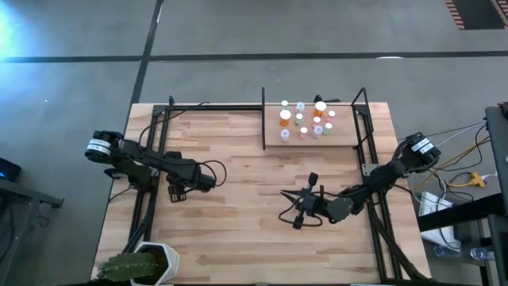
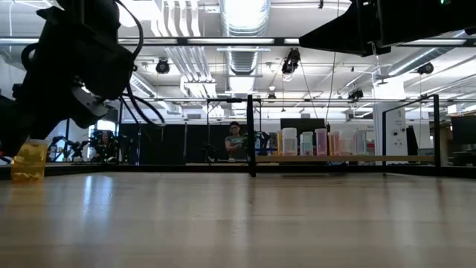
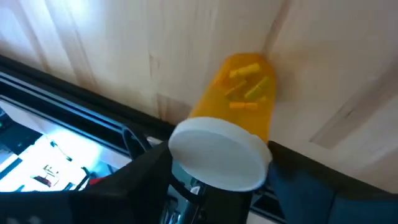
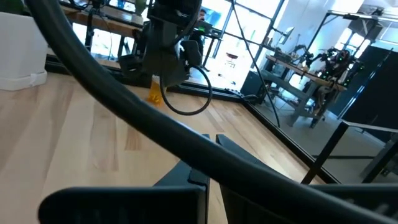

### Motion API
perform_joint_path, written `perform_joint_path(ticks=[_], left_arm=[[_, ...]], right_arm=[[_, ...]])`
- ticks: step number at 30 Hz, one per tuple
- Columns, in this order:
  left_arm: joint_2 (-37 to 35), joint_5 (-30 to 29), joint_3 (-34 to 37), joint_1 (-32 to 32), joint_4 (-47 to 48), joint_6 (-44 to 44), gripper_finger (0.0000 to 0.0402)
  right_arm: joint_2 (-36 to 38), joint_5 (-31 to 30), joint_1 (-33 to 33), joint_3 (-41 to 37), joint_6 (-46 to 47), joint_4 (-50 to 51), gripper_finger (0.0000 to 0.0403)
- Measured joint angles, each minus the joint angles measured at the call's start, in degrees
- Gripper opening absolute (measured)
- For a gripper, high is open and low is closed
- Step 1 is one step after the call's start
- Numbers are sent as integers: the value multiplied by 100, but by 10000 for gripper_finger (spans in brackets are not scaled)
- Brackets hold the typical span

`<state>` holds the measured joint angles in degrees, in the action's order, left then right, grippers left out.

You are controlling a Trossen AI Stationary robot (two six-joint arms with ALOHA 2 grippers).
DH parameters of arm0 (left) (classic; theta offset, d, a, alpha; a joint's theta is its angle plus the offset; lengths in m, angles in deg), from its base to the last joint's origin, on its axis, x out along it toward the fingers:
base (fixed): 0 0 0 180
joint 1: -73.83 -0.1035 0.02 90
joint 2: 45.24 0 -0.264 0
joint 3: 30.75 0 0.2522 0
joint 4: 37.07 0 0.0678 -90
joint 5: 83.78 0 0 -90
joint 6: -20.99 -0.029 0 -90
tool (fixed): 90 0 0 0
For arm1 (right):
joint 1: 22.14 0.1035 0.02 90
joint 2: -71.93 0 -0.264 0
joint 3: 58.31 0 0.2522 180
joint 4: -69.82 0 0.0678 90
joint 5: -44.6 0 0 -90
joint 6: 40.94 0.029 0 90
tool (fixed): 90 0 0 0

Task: Pick and place medicine bottles onto shelf by color
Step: Put the orange pill bottle on the shelf

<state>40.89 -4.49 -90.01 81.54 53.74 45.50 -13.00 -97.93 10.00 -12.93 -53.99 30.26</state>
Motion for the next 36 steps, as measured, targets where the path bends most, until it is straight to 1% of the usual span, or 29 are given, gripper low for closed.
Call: perform_joint_path(ticks=[3, 7, 12, 16, 18, 22, 25, 26, 28, 33, 36], left_arm=[[-2, 15, 85, 2, 11, -71, 210], [-7, 54, -14, 2, 7, -91, 183], [-9, 109, -391, 5, -17, -94, 179], [-9, 110, -971, 19, -23, -95, 179], [0, 99, -1339, 28, -91, -92, 179], [153, 84, -2129, 51, -443, 34, 179], [516, 79, -2801, 103, -698, -27, 179], [686, 77, -3043, 115, -794, -121, 179], [1081, 71, -3522, 142, -975, -372, 179], [2284, 69, -4835, 142, -1194, -1162, 179], [3000, 67, -5606, 142, -1199, -1597, 178]], right_arm=[[1, 0, 0, 0, -1, 4, 15], [3, 0, 0, 0, -3, 4, 15], [3, -1, 15, 0, -47, 7, 15], [39, -30, 165, -2, -195, 14, 15], [107, -248, 306, -4, -320, 21, 15], [351, -1126, 732, -4, -592, 95, 15], [597, -1702, 1124, -6, -712, 332, 15], [705, -1800, 1240, -14, -683, 501, 15], [955, -1797, 1440, -62, -418, 1004, 15], [1760, -1751, 1612, -354, 949, 2744, 15], [2287, -1810, 1611, -605, 1754, 3544, 15]])
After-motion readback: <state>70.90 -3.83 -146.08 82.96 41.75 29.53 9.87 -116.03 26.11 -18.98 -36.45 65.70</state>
